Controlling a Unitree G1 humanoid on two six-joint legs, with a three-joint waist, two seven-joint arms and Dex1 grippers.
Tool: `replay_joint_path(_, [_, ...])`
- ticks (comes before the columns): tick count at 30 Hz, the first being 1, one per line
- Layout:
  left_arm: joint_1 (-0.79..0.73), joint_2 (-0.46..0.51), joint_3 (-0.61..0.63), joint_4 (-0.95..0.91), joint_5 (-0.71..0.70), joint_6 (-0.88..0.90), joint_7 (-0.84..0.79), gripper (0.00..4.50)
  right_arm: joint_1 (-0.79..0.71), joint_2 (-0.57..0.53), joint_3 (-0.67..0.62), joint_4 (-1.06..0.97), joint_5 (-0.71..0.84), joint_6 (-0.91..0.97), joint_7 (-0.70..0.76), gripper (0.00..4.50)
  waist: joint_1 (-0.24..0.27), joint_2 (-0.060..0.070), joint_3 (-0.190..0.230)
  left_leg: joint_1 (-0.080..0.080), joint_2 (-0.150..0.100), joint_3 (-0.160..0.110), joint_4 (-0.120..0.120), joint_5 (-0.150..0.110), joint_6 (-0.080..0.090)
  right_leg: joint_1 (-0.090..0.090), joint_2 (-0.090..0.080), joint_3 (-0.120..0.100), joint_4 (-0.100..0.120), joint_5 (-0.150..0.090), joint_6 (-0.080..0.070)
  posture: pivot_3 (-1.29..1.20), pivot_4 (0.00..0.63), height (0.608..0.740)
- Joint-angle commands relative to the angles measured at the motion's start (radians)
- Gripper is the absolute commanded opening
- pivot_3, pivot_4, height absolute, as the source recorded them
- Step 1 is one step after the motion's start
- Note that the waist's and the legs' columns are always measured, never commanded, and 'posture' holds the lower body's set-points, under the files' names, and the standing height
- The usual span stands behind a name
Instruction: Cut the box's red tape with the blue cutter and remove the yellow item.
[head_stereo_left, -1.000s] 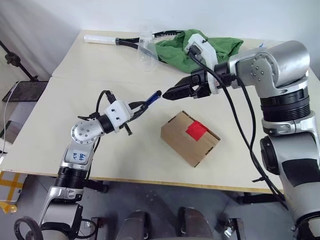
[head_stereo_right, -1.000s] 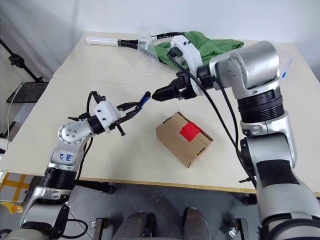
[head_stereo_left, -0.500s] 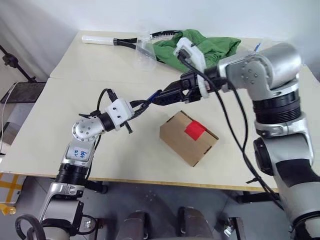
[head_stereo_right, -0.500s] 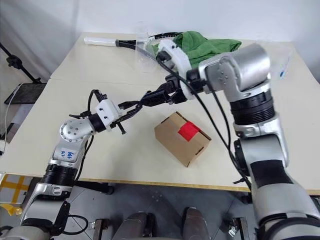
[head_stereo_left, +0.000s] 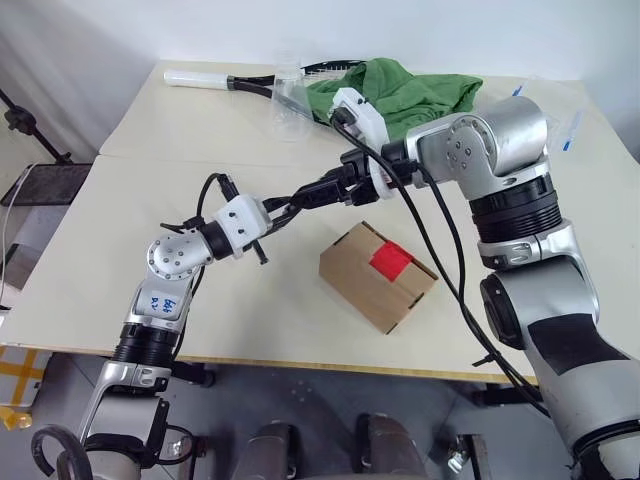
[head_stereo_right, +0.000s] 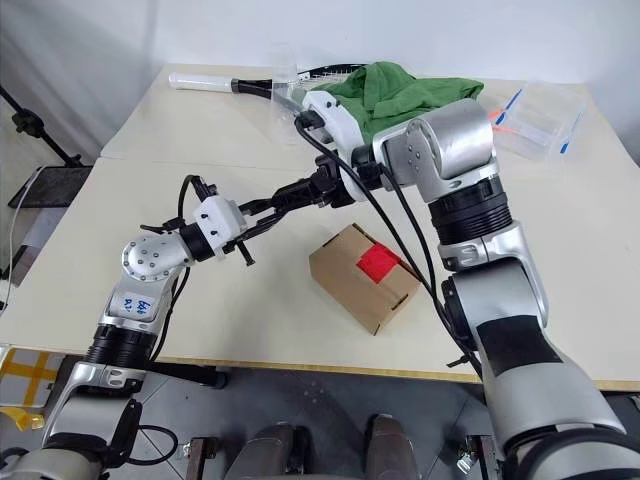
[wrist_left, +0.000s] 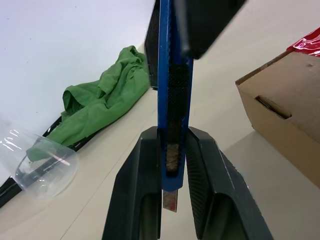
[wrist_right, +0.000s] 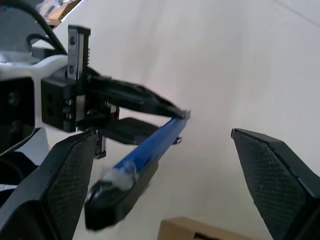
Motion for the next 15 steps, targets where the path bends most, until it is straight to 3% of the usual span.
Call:
replay_joint_path(1, [-0.007, 0.003, 0.007, -0.035, 0.000, -0.019, 0.011, 0.38, -0.043, 0.006, 0.001, 0.001, -0.006, -0.026, 0.011, 3.52, 0.000, 0.000, 0.000, 0.000, 0.000, 0.000, 0.000, 0.000, 0.000, 0.000, 0.000, 0.000, 0.000, 0.000, 0.000, 0.00, 0.150, 0.740])
replay_joint_path(11, [-0.012, 0.005, 0.019, -0.038, -0.005, -0.003, 0.027, 0.38, -0.039, -0.022, 0.067, -0.011, -0.033, -0.022, 0.046, 0.16, 0.000, 0.000, 0.000, 0.000, 0.000, 0.000, 0.000, 0.000, 0.000, 0.000, 0.000, 0.000, 0.000, 0.000, 0.000, 0.00, 0.150, 0.740])
replay_joint_path(15, [-0.012, 0.008, 0.020, -0.039, -0.005, -0.001, 0.027, 0.38, -0.048, -0.017, 0.042, 0.000, -0.034, -0.025, 0.038, 0.13, 0.000, 0.000, 0.000, 0.000, 0.000, 0.000, 0.000, 0.000, 0.000, 0.000, 0.000, 0.000, 0.000, 0.000, 0.000, 0.00, 0.150, 0.740])
